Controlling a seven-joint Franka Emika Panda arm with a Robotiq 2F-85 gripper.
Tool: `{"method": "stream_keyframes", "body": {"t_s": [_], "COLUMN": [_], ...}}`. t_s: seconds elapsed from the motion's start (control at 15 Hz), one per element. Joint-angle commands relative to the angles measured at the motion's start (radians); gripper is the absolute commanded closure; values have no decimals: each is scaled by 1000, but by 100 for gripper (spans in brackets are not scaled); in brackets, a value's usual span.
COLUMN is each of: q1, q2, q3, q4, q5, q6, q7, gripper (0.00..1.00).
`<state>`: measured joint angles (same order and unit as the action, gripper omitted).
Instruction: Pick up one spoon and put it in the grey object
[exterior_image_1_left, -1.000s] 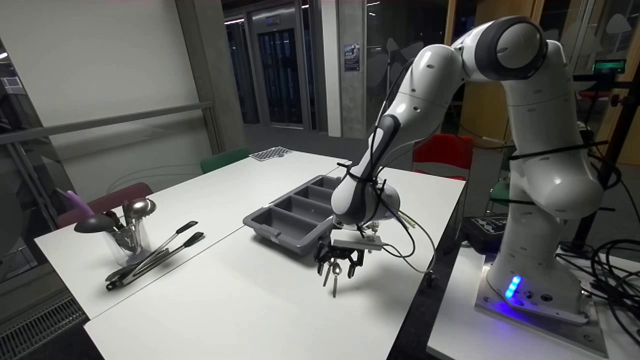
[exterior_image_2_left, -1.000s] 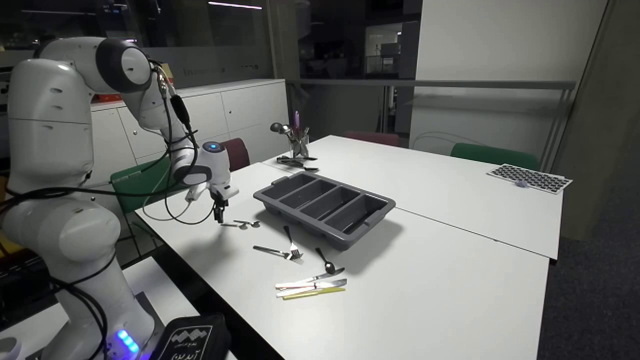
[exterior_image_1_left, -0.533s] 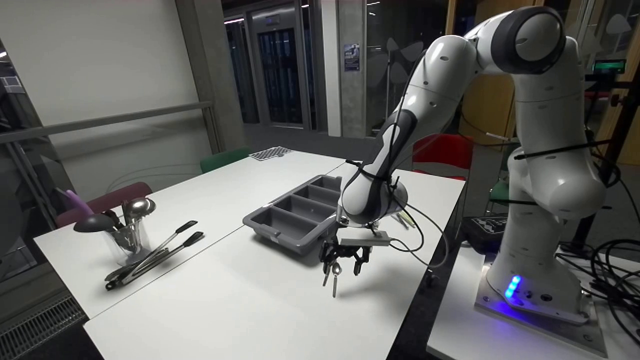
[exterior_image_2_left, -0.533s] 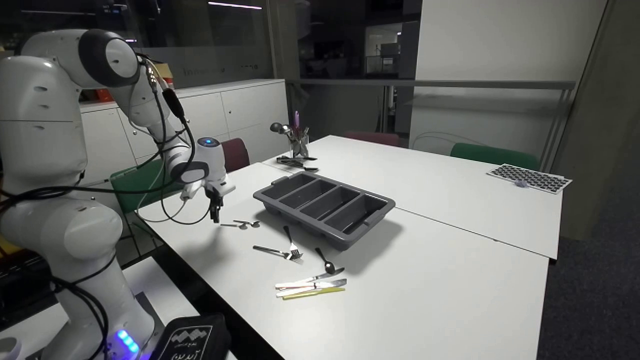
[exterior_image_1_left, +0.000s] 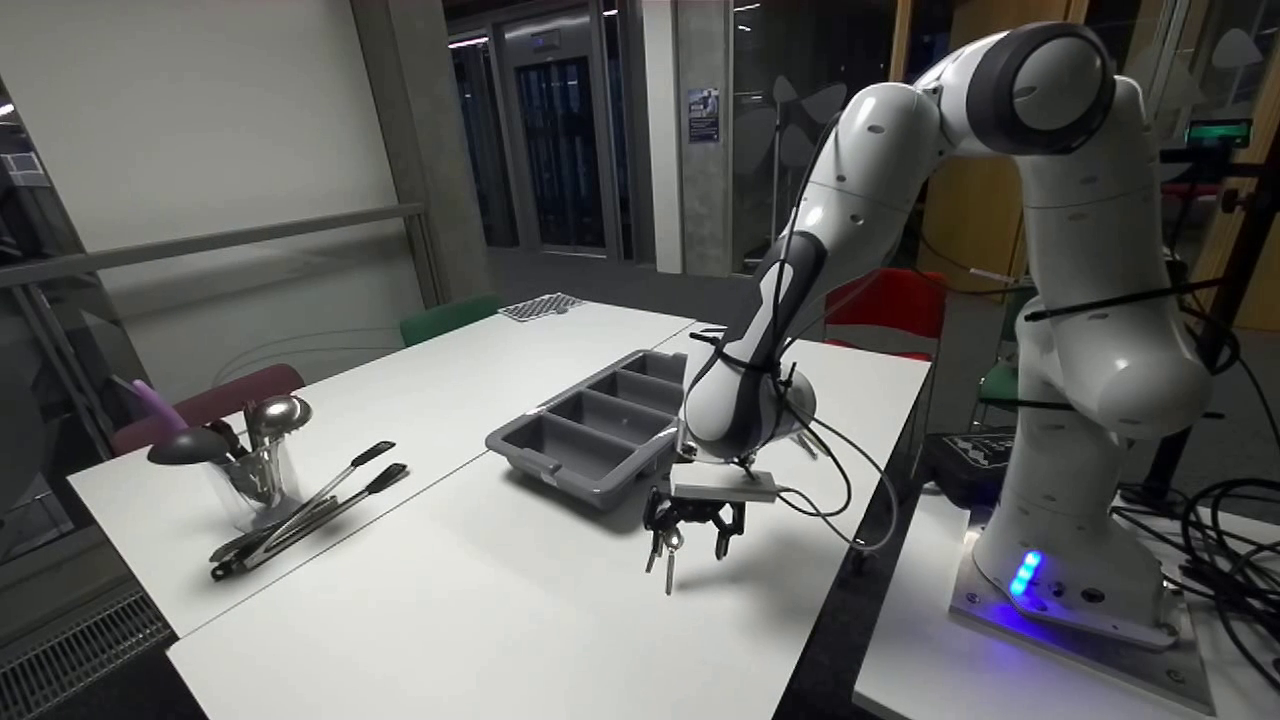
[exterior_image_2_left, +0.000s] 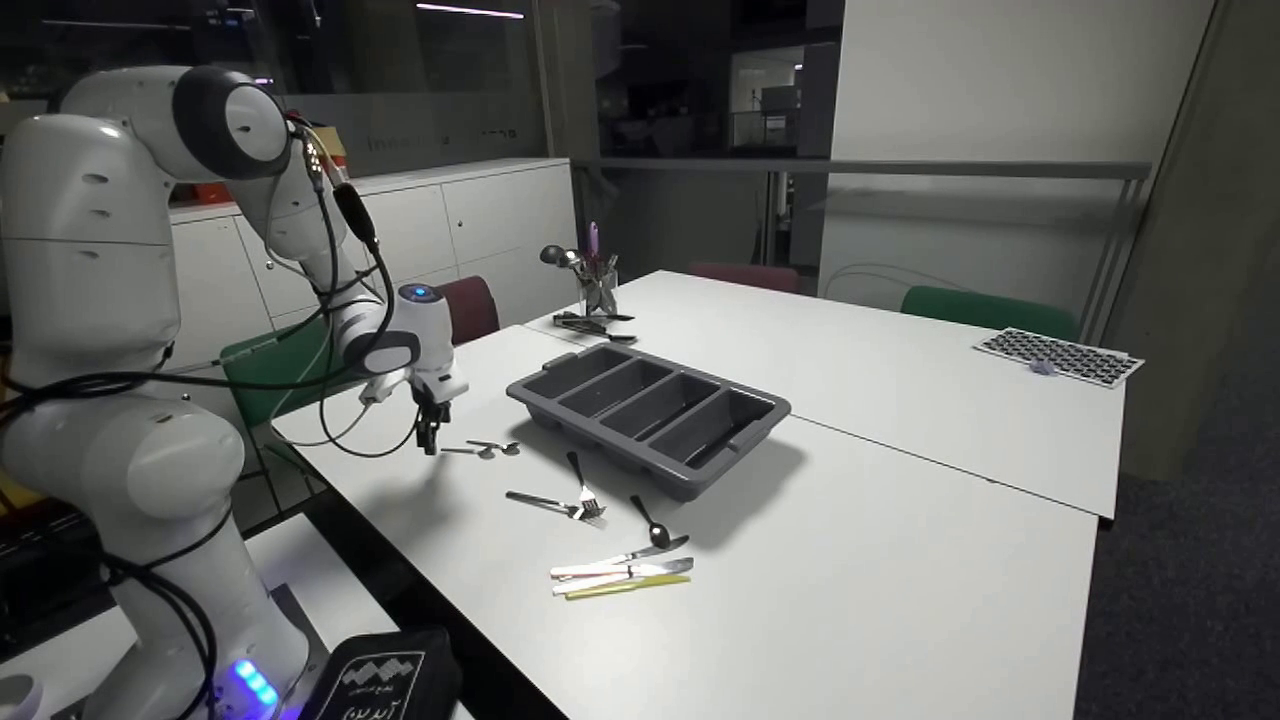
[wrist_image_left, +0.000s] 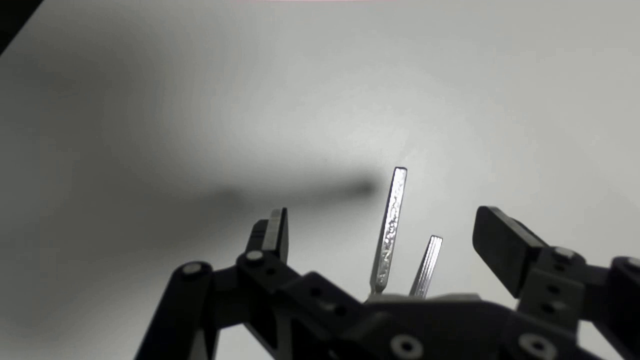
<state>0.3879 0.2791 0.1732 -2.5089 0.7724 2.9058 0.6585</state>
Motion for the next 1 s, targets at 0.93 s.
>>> {"method": "stream_keyframes", "body": {"t_s": [0.93], "q1": [22], "q2": [-81], "q3": [-146], "q4": [-37], "q5": [-568], "q6": [-149], "q7": [718], "gripper": [0]}}
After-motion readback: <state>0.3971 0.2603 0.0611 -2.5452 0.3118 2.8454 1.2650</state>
